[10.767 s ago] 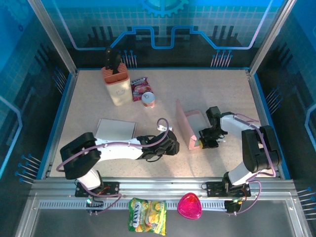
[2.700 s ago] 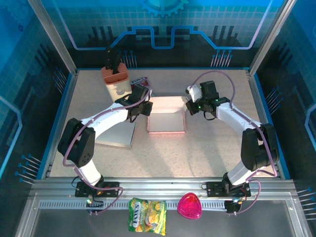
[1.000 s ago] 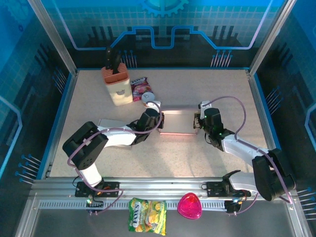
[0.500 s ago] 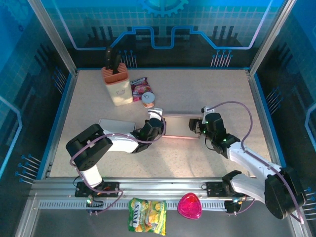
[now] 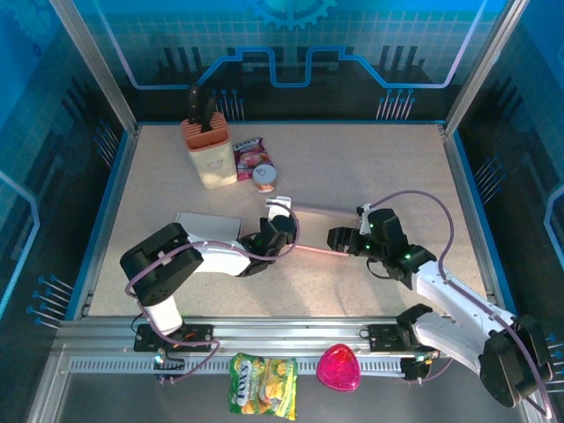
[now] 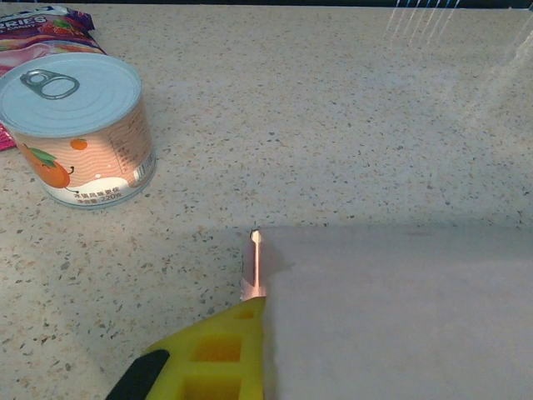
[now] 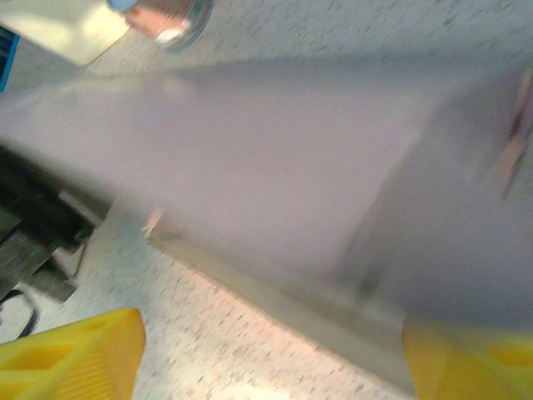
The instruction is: Fold the paper box
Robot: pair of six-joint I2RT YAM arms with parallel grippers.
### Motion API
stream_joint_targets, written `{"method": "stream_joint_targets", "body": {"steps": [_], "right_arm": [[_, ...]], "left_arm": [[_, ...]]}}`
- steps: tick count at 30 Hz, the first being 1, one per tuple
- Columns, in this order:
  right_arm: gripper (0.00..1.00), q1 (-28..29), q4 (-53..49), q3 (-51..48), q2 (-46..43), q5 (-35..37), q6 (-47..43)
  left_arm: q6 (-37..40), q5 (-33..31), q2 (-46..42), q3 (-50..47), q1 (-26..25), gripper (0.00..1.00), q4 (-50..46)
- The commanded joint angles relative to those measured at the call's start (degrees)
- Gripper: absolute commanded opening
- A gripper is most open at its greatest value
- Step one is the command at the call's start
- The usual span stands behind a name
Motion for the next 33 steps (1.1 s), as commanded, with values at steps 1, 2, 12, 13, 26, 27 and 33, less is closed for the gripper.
{"method": "stream_joint_targets", "body": {"steps": [1,2,12,13,26,27,33], "right_arm": [[0.85,1.4,-5.6,2.7,-1.4,-6.3,0.8],[0.87,1.9,-5.8,2.7,-1.8,-6.9,0.9],[0.92,2.8,-13.9,7.1,-10.6,-7.1,2.2],[0.91,2.7,-15.2,8.7,-11.6,-6.9,2.4],[0.83,-17.9,-29.2,29.1,-3.7,-14.6,5.7],[0.82,-20.3,-29.0,29.6,-1.3,-16.7,5.7],[0.69,-26.1,-27.1,32.3,13.1,-24.9,4.0]], "left_arm": [[-1.7,-1.2,1.1,0.7,-0.4,0.00,-4.3],[-1.9,-1.3,1.1,0.9,-0.4,0.00,-4.5],[-1.6,-1.4,1.1,1.4,-0.4,0.00,-4.9],[-1.6,-1.4,1.1,1.5,-0.5,0.00,-5.0],[-1.2,-1.9,0.3,1.0,-0.6,0.00,-4.9],[-1.1,-1.9,0.3,1.0,-0.6,0.00,-4.9],[-0.3,-1.9,0.2,1.2,-0.7,0.00,-4.8]]}}
